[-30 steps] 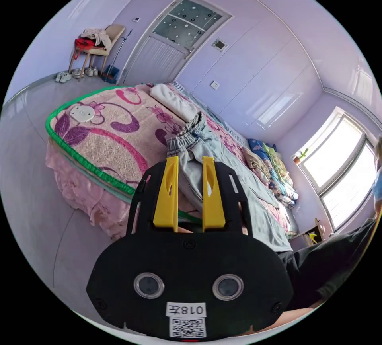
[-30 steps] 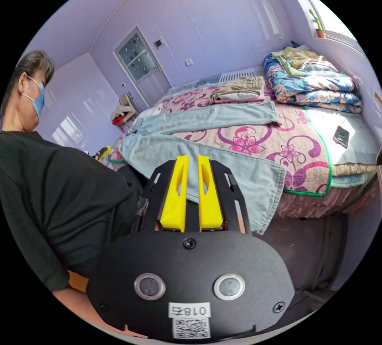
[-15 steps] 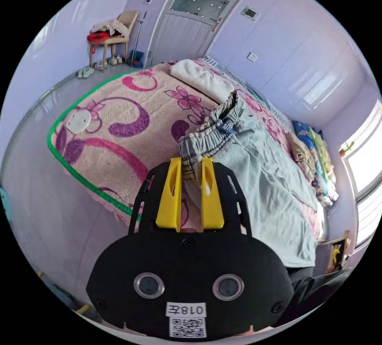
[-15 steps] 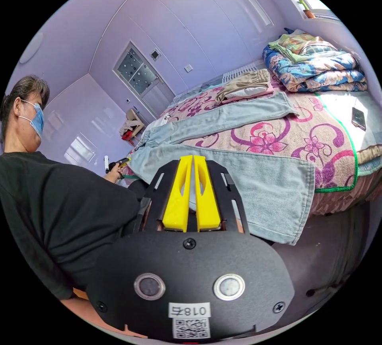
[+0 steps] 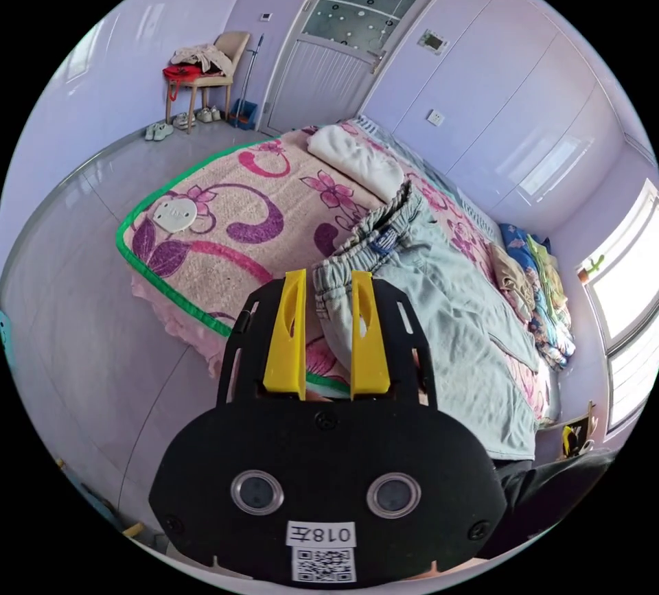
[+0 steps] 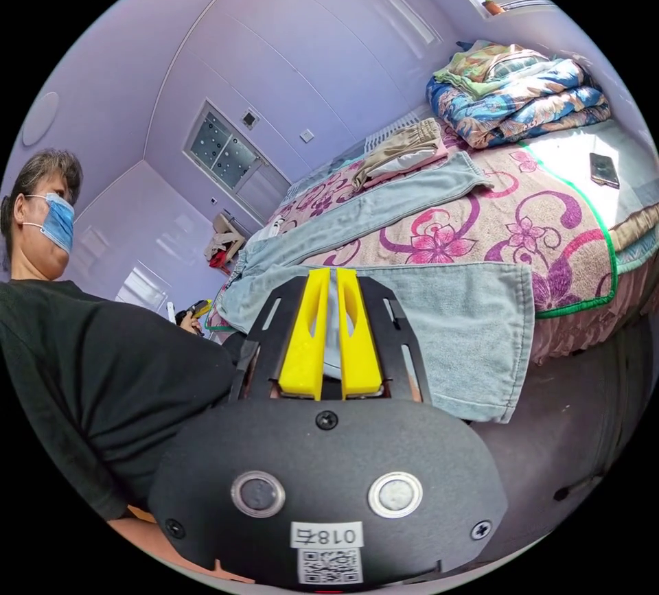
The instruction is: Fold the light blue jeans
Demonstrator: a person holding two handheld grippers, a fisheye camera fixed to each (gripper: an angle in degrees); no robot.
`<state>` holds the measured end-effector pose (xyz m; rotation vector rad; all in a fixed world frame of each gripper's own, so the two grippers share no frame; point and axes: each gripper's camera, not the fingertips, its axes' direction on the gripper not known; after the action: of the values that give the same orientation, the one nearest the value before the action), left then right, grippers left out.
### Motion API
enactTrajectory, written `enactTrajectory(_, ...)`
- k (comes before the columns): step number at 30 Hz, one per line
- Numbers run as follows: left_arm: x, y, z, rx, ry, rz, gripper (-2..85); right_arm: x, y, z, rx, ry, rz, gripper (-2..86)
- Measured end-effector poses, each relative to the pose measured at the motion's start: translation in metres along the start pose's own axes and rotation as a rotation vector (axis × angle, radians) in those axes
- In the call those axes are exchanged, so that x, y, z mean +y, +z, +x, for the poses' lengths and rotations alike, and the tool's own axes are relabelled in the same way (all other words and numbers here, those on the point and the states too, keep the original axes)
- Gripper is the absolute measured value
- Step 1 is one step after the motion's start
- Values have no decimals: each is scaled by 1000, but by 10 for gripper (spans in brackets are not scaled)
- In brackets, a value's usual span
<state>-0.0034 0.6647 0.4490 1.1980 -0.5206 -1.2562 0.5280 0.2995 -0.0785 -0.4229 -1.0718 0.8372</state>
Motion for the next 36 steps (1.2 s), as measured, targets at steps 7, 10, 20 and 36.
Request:
enactTrajectory(7,41,-64,27,284,59,110,98,-32,11,9,62,47,-12,19)
enactTrajectory(10,74,-67,27,477,-10,162,89,-36,-1,15,123,127,71,14)
enactTrajectory(20,102,-68,2,654,-215,296,57,-17,-56,24,239,349,285,2)
enactTrajectory(36,50,-132,126,423,-112,169,50,-374,193,101,502,-160,-48,82)
